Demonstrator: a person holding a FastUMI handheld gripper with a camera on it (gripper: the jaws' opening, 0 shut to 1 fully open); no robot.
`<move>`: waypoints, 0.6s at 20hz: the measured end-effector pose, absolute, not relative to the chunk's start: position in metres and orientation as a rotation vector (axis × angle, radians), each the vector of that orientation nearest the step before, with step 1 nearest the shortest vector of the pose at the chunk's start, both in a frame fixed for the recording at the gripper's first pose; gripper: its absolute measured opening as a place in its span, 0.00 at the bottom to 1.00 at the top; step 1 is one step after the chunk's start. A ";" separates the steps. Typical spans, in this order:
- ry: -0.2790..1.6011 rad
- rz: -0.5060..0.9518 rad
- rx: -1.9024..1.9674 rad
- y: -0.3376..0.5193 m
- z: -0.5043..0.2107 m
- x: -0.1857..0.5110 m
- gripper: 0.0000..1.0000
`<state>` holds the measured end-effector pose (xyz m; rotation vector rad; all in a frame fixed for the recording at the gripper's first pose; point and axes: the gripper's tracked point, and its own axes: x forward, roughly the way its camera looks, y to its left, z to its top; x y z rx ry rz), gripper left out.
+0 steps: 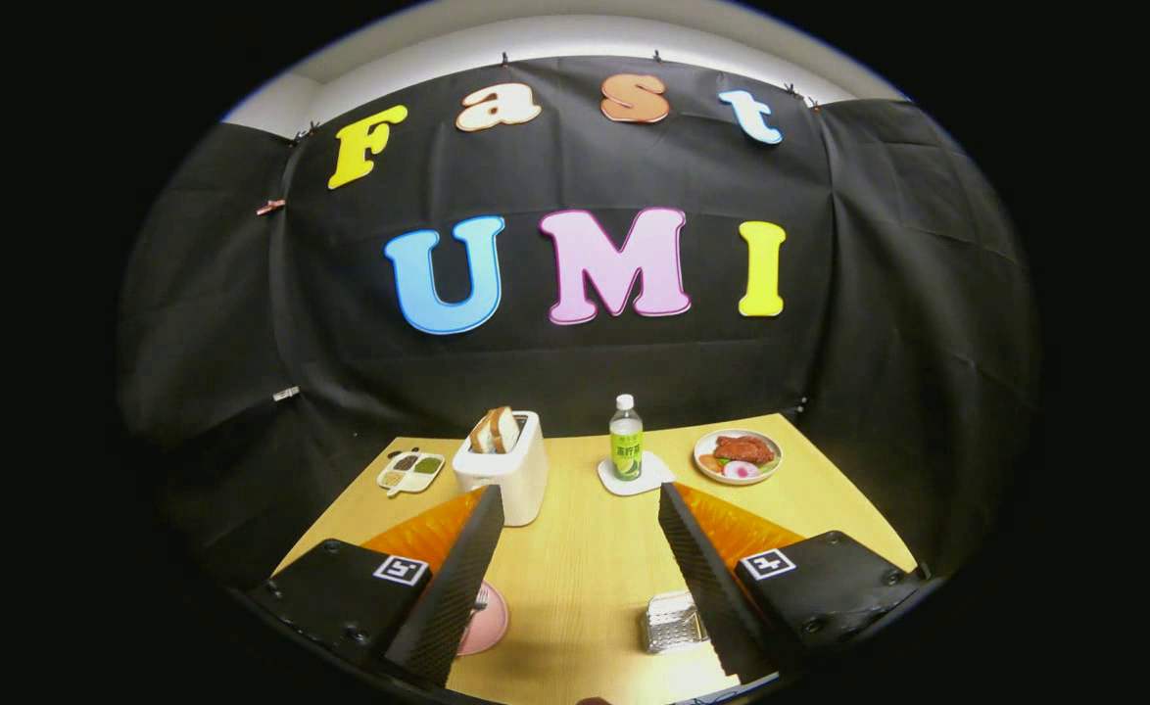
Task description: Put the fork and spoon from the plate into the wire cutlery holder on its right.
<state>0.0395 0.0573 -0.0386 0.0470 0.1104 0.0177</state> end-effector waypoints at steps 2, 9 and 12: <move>0.182 0.045 0.060 0.070 -0.058 0.046 0.99; 0.493 0.184 0.015 0.120 -0.151 0.052 0.99; 0.638 0.245 -0.039 0.146 -0.199 0.051 1.00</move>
